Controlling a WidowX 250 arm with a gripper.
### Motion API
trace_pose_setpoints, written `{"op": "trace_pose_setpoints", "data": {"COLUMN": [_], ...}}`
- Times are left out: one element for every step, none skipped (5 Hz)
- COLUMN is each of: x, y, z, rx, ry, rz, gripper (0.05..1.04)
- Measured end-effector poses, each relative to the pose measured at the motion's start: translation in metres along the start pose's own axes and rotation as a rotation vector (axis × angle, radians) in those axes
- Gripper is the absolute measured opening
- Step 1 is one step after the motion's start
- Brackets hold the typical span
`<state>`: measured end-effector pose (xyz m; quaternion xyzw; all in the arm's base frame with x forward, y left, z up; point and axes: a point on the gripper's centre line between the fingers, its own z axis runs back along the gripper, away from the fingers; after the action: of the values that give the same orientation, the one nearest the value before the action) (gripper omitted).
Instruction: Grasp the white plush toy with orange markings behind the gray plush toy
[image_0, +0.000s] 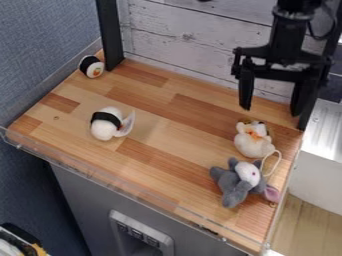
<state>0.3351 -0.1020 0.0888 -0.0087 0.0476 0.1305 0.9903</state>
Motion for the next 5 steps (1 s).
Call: {"op": "trace_pose_setpoints", "data": {"x": [0.004,0.009,0.015,0.023,0.028], "y": [-0.004,-0.006,-0.007,-0.006,-0.01], "z": [-0.026,-0.049,-0.065,-0.071,-0.073], "rx": [0.004,0.005,0.006,0.0,-0.005], "ry": [0.0,-0.002,0.001,-0.004,-0.008], "rz": [-0.025,0.033,0.15,0.258,0.301], "gripper": [0.995,0.999,0.999,1.001,0.933]}}
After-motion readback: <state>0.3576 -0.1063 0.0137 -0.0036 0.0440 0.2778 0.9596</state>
